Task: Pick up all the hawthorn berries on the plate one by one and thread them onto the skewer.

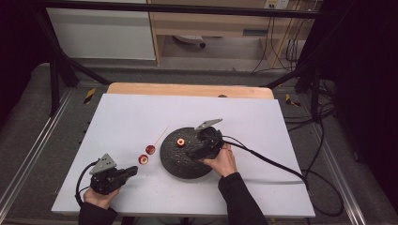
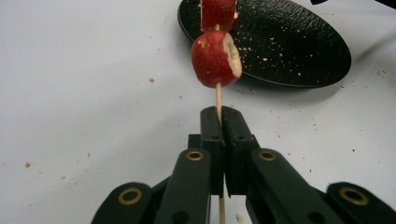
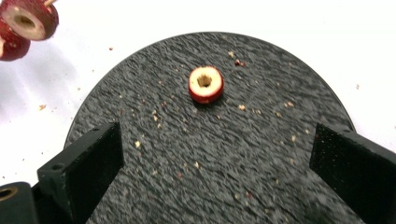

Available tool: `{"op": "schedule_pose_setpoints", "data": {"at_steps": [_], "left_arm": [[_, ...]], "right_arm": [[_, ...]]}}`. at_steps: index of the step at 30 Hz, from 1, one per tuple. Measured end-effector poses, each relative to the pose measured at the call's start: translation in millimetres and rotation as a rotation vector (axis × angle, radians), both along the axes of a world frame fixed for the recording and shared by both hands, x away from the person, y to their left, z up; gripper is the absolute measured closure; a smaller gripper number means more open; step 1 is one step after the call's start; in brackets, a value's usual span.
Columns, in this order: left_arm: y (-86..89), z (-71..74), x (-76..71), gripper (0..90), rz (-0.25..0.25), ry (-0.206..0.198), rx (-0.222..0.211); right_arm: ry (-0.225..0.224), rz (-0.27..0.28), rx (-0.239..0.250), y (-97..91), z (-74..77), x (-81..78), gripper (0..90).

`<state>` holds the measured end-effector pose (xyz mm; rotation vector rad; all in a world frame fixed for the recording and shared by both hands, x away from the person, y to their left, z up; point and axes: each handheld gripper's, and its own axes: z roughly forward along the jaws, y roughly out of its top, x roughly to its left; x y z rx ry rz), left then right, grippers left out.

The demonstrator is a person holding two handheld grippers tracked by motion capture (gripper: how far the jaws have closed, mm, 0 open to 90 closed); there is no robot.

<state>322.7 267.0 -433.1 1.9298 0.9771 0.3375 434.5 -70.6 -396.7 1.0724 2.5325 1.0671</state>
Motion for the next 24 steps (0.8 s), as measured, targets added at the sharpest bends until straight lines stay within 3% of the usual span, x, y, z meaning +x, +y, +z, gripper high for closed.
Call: {"op": "schedule_pose_setpoints", "data": {"at_steps": [15, 24], "left_arm": [[1.3, -1.0, 1.5, 87.9, 0.011, -0.001, 0.013], [2.3, -1.6, 2.2, 87.9, 0.017, -0.001, 0.019]], "right_arm": [[0.019, 0.03, -0.1, 30.6, 0.0, 24.4, 5.1], [0.065, 0.024, -0.13, 43.3, -6.8, 39.7, 7.8]]}}
